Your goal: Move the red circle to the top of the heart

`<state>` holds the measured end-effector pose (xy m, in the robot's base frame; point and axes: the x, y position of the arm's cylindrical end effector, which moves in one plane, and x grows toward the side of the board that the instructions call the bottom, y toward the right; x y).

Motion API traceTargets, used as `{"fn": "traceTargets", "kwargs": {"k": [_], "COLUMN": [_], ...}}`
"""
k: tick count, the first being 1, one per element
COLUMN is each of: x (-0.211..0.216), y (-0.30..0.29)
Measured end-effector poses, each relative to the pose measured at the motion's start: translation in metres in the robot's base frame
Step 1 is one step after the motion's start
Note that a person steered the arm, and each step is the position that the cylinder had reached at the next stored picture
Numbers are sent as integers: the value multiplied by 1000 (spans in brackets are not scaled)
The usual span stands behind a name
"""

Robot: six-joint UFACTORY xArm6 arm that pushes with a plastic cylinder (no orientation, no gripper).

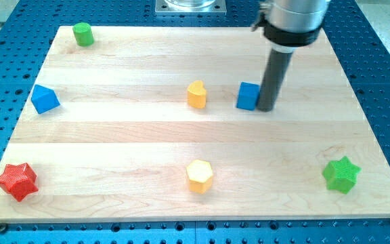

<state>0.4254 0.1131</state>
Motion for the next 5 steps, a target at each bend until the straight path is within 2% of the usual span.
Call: {"fn": "traceTargets", "kwargs": {"k": [1, 2, 3, 4, 5], "x": [0, -30, -103, -164, -199], "y": [-27, 43, 168, 199, 171]}}
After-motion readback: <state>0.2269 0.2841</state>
